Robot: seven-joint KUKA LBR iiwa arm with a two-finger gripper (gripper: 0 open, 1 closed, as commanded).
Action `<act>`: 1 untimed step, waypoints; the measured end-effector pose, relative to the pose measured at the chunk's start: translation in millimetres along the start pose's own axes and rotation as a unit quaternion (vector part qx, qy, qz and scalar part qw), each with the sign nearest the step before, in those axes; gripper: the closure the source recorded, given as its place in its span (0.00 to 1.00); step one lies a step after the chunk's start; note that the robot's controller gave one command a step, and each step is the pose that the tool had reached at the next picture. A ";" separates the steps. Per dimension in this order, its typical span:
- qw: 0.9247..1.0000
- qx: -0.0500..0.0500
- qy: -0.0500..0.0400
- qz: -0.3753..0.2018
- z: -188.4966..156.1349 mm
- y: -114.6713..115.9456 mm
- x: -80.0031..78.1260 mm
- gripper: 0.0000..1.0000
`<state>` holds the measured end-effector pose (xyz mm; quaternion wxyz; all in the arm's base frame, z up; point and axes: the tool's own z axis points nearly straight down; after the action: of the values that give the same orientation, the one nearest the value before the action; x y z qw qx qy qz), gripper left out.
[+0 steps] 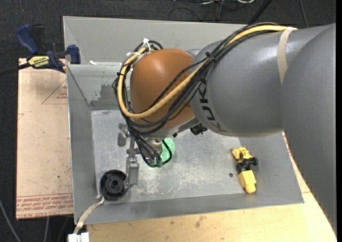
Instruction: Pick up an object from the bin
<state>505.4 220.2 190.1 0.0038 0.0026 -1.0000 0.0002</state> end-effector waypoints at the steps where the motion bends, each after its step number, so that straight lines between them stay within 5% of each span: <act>1: 1.000 -0.001 -0.004 0.002 -4.4 -1.1 -2.0 0.00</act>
Offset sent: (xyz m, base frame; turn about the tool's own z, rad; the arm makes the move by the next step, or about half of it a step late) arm -0.0152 -0.0223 -0.1107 -0.1316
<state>507.4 219.1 194.5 0.0001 0.0003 -1.0000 -0.0007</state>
